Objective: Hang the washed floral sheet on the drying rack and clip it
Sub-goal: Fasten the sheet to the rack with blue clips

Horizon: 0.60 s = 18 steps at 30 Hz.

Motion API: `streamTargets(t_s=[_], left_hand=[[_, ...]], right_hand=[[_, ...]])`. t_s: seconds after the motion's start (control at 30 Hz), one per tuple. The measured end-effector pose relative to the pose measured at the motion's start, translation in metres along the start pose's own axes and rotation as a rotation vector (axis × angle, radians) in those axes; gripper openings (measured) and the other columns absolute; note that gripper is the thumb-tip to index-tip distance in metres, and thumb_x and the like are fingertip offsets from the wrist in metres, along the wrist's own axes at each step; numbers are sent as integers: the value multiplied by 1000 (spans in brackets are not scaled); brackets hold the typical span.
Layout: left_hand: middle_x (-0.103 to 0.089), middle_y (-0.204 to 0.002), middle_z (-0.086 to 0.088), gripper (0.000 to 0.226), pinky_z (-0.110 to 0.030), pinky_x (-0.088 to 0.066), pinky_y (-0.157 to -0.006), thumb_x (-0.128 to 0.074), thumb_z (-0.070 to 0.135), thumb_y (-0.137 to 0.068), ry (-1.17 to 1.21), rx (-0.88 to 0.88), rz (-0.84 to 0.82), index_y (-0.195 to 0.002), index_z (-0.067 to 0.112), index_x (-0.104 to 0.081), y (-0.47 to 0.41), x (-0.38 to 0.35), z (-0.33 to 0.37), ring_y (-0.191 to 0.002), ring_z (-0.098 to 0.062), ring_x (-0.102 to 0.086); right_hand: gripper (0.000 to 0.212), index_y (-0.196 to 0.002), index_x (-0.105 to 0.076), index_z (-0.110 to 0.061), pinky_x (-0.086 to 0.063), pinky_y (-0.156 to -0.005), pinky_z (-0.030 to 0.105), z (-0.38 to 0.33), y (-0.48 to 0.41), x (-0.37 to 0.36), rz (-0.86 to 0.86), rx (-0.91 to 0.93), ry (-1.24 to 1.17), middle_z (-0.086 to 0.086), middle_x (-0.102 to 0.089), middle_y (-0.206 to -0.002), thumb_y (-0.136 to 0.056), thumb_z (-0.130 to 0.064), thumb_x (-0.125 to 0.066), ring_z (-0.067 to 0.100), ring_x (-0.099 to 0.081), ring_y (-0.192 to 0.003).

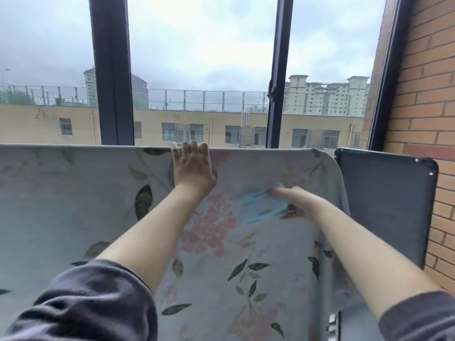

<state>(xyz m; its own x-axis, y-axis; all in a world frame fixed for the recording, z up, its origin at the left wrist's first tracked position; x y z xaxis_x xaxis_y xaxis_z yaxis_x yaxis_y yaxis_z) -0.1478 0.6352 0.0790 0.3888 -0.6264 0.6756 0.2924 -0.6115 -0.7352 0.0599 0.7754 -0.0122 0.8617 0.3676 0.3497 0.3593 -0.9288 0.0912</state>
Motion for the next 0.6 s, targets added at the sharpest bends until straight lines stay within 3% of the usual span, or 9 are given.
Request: streamTargets(t_s=[0.07,0.1,0.17,0.23,0.3,0.4,0.53,0.6], left_hand=[[-40,-131,-15,51,-53,-12,-113,-45,36,-84,-4,8,7,-126,8,-35,-3,0,14,-123,-35,-33],[-40,-130,-15,51,-53,-13,-114,-46,36,-84,-5,10,8,-126,8,-35,-4,-1,19,-122,-35,-33],[-41,-128,-14,51,-52,-12,-114,-46,38,-84,-6,11,8,-125,9,-35,-4,-3,23,-121,-35,-34],[-43,-126,-14,50,-51,-14,-113,-45,41,-85,-2,12,21,-124,10,-37,-7,-5,24,-121,-34,-35],[-47,-123,-13,48,-50,-20,-109,-42,42,-86,3,15,18,-122,10,-40,-11,-5,27,-118,-33,-38],[-55,-116,-11,42,-47,-28,-101,-39,37,-86,31,-20,19,-117,10,-46,-22,-4,44,-109,-29,-48],[-63,-100,-9,31,-38,-36,-89,-41,32,-84,86,-84,65,-102,10,-55,-35,-2,61,-93,-26,-56],[-65,-93,-9,25,-35,-38,-83,-41,26,-83,99,-97,114,-93,10,-57,-38,-2,61,-86,-26,-58]], right_hand=[[43,-111,-58,-12,-53,-71,36,-3,-5,23,49,-34,-66,10,-63,-101,-79,-39,-69,27,-64,-87],[39,-114,-56,-12,-52,-76,37,8,-8,34,84,-95,91,11,-61,-108,-84,-37,-63,29,-64,-93],[56,-134,-45,-11,-46,-94,35,38,-11,44,120,-192,565,11,-50,-135,-89,-42,-57,28,-55,-118],[73,-142,-36,-7,-39,-103,32,50,-17,43,118,-153,619,11,-42,-144,-86,-47,-61,27,-44,-129],[79,-138,-43,-5,-43,-99,36,32,-19,44,114,-37,498,13,-48,-138,-80,-55,-64,29,-49,-123],[87,-139,-40,-3,-43,-94,36,-21,-11,66,217,176,434,13,-49,-135,-81,-67,-52,30,-50,-121],[87,-126,-53,-19,-43,-77,32,-76,10,99,296,473,469,0,-59,-115,-68,-83,-42,21,-55,-110],[89,-129,-52,-17,-41,-82,29,-96,23,111,315,602,472,-2,-58,-120,-68,-81,-45,18,-54,-111]])
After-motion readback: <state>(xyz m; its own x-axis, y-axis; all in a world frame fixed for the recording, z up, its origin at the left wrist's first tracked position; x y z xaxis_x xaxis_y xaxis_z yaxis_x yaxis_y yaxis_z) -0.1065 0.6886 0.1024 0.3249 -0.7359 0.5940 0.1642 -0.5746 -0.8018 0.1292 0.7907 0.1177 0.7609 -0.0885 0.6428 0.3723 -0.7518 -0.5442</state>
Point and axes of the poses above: each hand's wrist, its own y-axis away from the middle knuckle, its own x-axis out of the back of the hand, z = x × y, the point moved 7 cm from there along -y, towards the middle knuckle
